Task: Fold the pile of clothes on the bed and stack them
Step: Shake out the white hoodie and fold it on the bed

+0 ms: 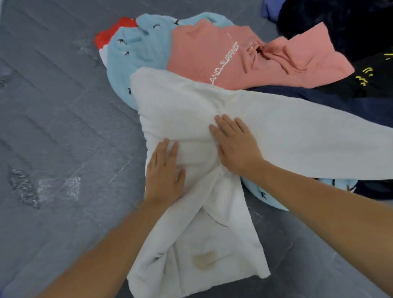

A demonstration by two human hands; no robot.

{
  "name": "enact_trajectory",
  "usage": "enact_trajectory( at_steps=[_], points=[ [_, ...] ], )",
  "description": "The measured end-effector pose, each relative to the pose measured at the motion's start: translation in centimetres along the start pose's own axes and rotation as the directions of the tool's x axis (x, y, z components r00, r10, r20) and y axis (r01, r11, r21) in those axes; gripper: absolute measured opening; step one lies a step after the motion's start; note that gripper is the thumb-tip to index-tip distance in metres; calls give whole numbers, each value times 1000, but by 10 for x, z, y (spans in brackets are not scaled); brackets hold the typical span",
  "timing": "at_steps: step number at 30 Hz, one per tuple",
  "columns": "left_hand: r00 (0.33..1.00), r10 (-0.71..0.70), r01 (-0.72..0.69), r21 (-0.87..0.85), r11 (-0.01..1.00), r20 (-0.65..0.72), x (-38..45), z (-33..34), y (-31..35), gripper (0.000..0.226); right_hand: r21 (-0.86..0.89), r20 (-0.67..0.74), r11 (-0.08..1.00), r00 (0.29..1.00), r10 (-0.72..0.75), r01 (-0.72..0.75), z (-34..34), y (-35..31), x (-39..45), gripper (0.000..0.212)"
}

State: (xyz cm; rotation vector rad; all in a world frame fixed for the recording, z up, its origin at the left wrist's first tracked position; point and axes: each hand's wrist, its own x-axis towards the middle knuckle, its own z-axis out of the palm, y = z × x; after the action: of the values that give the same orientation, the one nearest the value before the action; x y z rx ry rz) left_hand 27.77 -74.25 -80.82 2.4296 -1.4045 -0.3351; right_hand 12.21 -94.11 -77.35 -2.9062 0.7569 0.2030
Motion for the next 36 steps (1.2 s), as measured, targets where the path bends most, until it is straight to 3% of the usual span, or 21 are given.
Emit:
enact_trajectory(
  at_steps=[3, 8, 14, 21, 24, 27, 29, 31, 33, 36],
  points=[
    [992, -88, 94, -61, 994, 94, -42, 4, -17, 88, 46, -11, 999, 1000, 0, 1, 11, -32, -20, 63],
    [944, -227, 254, -91, 963, 238, -116, 10, -30, 97, 202, 105, 978, 992, -70, 47, 46, -101, -70, 65],
    [932, -274, 317, -164, 934, 236, -170, 5, -36, 79, 210, 172, 969, 971, -166, 128, 69, -160, -122, 51],
    [904, -359, 355, 63, 933, 232, -233, 2, -36, 60, 158, 120, 980, 983, -142, 122, 69, -164, -159, 57],
    [872, -429, 455, -71, 887, 234, -265, 3, -27, 57, 215, 152, 969, 976, -158, 123, 72, -163, -181, 54],
    [897, -408, 435, -177, 883, 168, -289, 7, -5, 62, 394, 259, 918, 953, -157, 44, 77, -169, -207, 62],
    [919, -373, 392, -197, 899, 126, -299, 11, 12, 63, 516, 301, 855, 947, -117, -58, 80, -174, -223, 62],
    [930, -353, 368, -215, 905, 103, -305, 16, 26, 58, 657, 310, 718, 950, 22, -231, 81, -182, -235, 57],
    [930, -344, 367, -260, 893, 130, -311, 21, 38, 57, 796, 361, 456, 917, 169, -397, 78, -191, -243, 55],
    [937, -290, 342, -338, 877, 195, -321, 30, 48, 62, 855, 483, 79, 842, 240, -513, 76, -200, -254, 65]
  ],
)
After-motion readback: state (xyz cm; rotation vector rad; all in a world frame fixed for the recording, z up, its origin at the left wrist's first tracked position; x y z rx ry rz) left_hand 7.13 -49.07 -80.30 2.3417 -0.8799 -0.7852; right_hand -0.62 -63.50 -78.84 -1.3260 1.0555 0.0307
